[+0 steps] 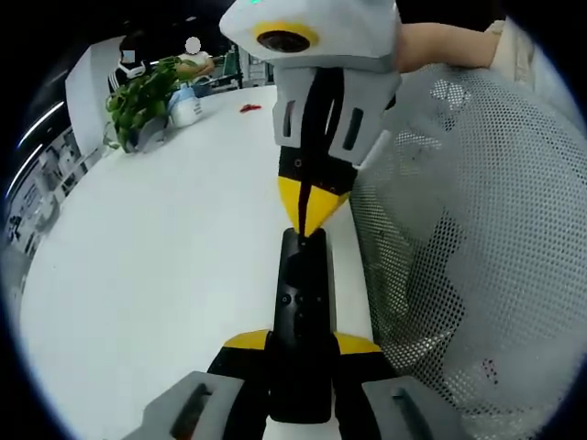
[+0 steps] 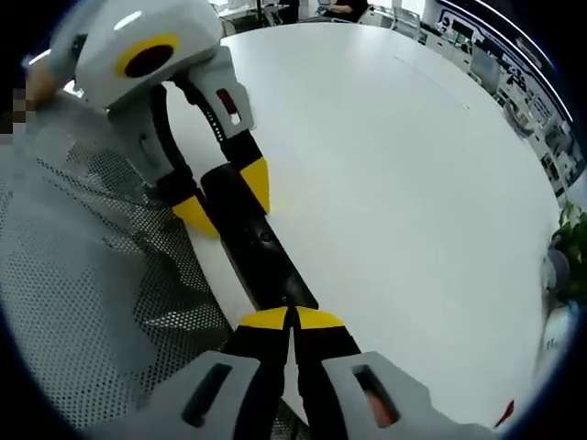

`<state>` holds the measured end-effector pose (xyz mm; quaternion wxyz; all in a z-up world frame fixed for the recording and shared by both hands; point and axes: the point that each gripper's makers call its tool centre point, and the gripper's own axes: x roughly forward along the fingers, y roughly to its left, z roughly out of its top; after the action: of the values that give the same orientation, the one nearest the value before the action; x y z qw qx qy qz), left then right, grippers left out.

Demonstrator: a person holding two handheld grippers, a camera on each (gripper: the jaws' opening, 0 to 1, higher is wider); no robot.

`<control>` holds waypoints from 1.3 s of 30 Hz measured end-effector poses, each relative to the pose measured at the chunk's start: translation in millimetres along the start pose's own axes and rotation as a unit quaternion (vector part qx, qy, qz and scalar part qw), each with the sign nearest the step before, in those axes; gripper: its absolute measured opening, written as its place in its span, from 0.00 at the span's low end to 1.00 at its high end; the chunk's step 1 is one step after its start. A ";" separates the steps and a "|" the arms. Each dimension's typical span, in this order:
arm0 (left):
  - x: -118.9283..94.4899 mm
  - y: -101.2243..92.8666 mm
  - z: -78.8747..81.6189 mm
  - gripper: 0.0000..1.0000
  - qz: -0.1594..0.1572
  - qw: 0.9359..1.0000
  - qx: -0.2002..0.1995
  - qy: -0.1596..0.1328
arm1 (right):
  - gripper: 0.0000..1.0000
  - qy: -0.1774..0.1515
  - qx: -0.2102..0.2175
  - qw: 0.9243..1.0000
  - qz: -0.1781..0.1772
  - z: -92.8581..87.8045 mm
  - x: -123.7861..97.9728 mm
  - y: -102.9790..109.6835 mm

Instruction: Press the specified remote control buttons in sequence, fully releasing each button before pressing the next.

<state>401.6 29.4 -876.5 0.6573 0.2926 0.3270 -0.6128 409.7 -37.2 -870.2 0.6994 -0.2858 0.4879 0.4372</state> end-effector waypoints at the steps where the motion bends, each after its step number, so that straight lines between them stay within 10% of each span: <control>1: 0.0 0.0 0.0 0.25 0.000 1.000 0.000 0.000 | 0.00 0.000 -0.001 1.000 0.000 0.0 0.0 0.0; 39: 0.3 -0.4 0.0 0.25 -0.003 1.000 -0.003 -0.004 | 0.00 -0.004 -0.047 0.999 0.001 7.3 2.8 5.2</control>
<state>401.1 29.2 -876.7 0.6579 0.2873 0.3267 -0.6148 408.7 -27.9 -870.0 0.6867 -0.3161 0.4643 0.4615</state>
